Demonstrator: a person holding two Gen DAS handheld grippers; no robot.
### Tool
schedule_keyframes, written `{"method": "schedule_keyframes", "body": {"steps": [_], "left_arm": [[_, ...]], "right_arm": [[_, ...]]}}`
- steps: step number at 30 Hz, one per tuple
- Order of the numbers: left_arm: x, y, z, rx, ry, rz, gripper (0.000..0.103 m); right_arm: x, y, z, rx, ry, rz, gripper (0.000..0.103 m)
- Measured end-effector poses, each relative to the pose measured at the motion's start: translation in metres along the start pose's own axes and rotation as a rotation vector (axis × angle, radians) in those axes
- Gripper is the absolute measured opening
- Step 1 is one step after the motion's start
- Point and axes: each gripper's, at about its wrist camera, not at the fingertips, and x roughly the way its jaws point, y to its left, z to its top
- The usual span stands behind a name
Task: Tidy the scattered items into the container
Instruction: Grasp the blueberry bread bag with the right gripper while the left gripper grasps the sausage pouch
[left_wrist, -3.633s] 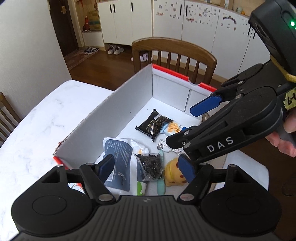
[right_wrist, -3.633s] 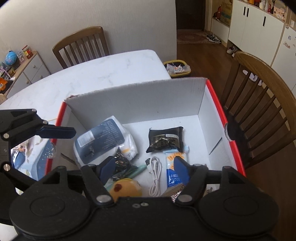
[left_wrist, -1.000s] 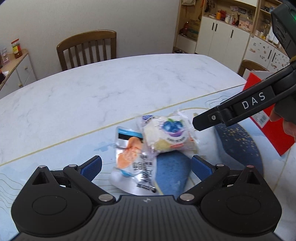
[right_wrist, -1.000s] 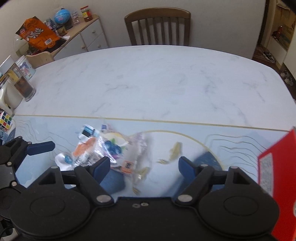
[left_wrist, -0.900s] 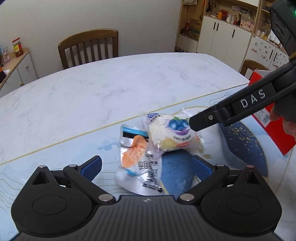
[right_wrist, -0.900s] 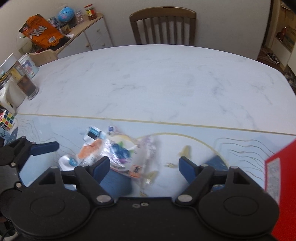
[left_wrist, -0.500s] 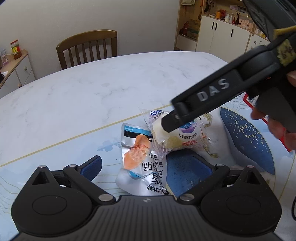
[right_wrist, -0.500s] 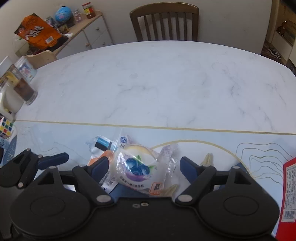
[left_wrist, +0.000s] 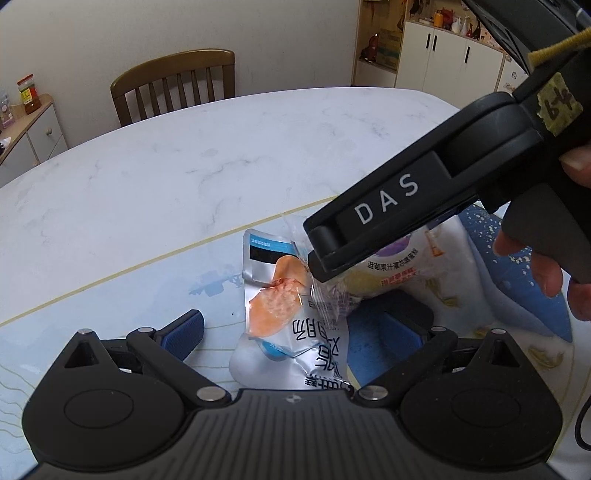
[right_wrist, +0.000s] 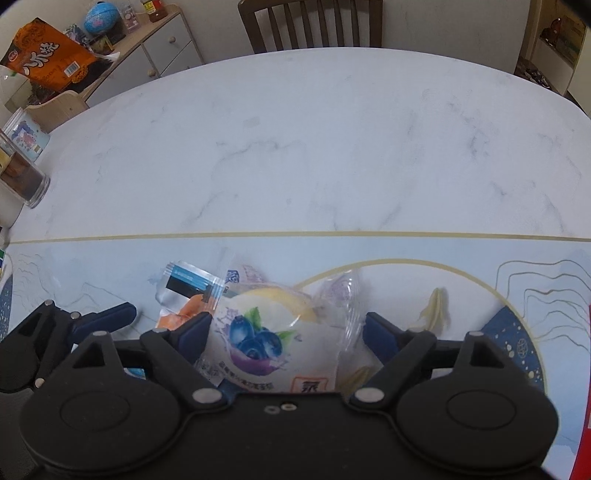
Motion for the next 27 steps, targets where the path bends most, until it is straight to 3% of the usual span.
{"method": "schedule_keyframes", "body": {"steps": [12, 14, 18, 23, 27], "left_arm": [[0.002, -0.011, -0.013, 0.023, -0.055, 0.03, 0.09], [0.001, -0.012, -0.013, 0.028, -0.061, 0.026, 0.086], [0.002, -0.012, -0.009, 0.039, -0.066, 0.016, 0.077], [0.001, -0.014, -0.007, 0.064, -0.076, -0.006, 0.064], [0.001, -0.013, -0.005, 0.06, -0.072, -0.022, 0.062]], "right_arm": [[-0.003, -0.003, -0.001, 0.014, -0.022, -0.015, 0.085], [-0.004, -0.004, -0.003, 0.024, -0.026, -0.016, 0.083], [-0.006, -0.007, -0.003, 0.032, -0.025, 0.004, 0.069], [-0.008, -0.011, -0.005, 0.047, -0.032, 0.006, 0.066], [-0.008, -0.011, -0.004, 0.052, -0.029, 0.011, 0.063]]}}
